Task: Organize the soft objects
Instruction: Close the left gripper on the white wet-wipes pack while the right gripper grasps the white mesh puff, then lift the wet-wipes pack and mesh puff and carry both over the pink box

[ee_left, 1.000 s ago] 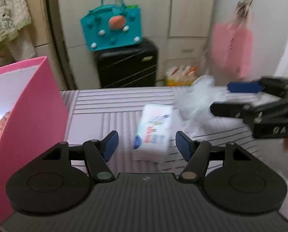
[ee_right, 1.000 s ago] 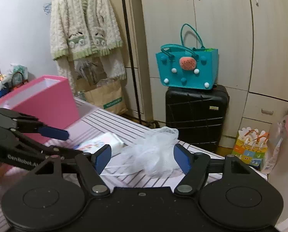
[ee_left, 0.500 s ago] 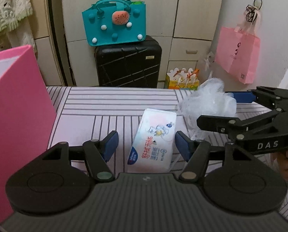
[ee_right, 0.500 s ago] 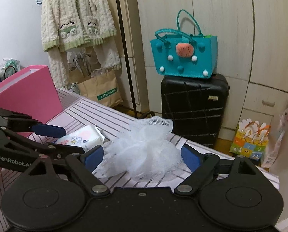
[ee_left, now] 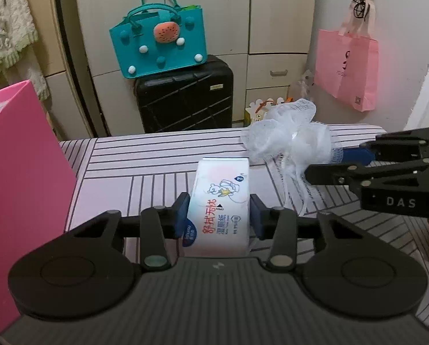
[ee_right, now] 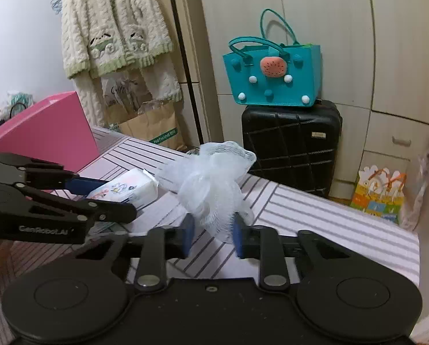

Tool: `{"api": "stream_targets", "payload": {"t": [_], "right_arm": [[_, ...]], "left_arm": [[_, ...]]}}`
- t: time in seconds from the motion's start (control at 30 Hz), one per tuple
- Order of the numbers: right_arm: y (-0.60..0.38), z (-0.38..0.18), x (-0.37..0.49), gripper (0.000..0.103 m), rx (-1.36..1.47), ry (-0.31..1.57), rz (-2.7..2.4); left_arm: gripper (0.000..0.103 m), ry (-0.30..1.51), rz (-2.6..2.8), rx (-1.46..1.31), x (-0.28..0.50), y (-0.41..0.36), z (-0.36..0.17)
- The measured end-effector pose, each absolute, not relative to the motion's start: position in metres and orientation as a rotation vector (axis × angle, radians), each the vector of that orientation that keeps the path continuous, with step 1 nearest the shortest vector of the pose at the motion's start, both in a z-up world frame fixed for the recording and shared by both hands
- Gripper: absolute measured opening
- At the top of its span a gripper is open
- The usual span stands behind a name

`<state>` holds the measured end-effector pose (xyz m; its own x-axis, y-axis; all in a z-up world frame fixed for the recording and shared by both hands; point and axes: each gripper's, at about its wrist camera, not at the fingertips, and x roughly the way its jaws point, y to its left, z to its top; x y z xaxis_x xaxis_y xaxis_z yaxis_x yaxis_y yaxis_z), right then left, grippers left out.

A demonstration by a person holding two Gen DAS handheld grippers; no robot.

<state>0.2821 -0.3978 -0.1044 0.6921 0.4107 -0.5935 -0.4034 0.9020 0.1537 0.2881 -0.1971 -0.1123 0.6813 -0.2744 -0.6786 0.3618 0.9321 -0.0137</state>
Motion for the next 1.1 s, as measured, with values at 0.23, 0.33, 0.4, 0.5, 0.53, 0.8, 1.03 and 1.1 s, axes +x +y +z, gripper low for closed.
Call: {"api": "stream_targets", "payload": {"t": [0.23,0.33,0.4,0.5,0.53,0.8,1.03,1.1], "right_arm": [[-0.395,-0.102,0.267,0.009,0.003,0.674,0.468],[-0.392,-0.099,0.263,0.028,-0.044,0.685,0.446],[-0.393,-0.096,0.259,0.066,-0.060,0.669,0.430],[-0.394,-0.086,0.258,0.070,-0.066,0.628,0.431],[-0.394,-0.083,0.261,0.071,-0.071,0.622,0.436],[-0.386,-0.090,0.309,0.081,-0.020,0.641,0.445],[-0.382,-0.098,0.304,0.031,-0.032,0.659,0.461],[-0.384,-0.096,0.297,0.031,-0.021,0.661,0.446]], "left_arm": [[0.039,0.746,-0.367,0.032,0.287,-0.188,-0.112],[0.039,0.744,-0.354,0.017,0.287,-0.187,-0.112],[0.039,0.741,-0.343,0.011,0.288,-0.186,-0.113],[0.039,0.741,-0.337,-0.003,0.289,-0.185,-0.113],[0.039,0.741,-0.336,-0.005,0.289,-0.185,-0.113],[0.039,0.739,-0.323,-0.018,0.288,-0.185,-0.114],[0.039,0.731,-0.333,-0.034,0.284,-0.180,-0.114],[0.039,0.738,-0.337,-0.052,0.284,-0.177,-0.113]]}}
